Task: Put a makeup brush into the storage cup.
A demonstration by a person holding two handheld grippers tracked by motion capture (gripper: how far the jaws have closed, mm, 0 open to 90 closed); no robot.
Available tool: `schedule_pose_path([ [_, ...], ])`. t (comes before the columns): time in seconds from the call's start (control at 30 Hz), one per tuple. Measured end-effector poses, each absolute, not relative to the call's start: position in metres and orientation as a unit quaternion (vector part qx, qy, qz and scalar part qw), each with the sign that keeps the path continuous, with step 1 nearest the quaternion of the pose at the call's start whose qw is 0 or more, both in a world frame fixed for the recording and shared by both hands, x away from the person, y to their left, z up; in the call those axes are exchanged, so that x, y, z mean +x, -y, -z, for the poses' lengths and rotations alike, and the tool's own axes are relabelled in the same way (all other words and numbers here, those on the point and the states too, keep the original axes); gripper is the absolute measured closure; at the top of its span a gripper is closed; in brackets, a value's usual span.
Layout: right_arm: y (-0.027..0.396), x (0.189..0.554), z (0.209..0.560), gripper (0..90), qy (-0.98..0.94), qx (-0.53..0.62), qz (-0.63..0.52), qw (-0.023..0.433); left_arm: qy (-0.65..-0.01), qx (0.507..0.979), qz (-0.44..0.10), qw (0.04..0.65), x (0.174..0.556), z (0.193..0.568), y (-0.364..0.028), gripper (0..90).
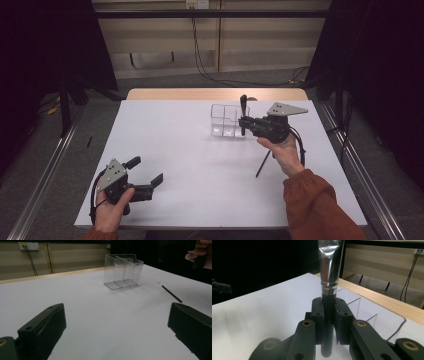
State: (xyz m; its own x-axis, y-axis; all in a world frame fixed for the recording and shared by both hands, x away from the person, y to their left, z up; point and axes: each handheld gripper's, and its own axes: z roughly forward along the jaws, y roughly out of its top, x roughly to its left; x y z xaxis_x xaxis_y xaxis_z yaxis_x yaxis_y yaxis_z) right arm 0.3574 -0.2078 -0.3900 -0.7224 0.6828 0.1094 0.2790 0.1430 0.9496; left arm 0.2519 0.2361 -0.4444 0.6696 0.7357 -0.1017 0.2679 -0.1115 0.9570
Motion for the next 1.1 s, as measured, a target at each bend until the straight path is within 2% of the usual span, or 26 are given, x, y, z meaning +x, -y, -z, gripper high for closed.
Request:
schedule_pose_path([
  [0.63,0.203,0.393,0.374,79.9,-0.723,0.352,-0.554,0.214,-0.349,0.715,-0.217,0.565,0.245,0.444,-0.244,1.7],
  [1.1,0.198,0.411,0.383,79.9,-0.712,0.375,-0.549,0.227,-0.349,0.719,-0.213,0.563,0.246,0.445,-0.244,1.8],
])
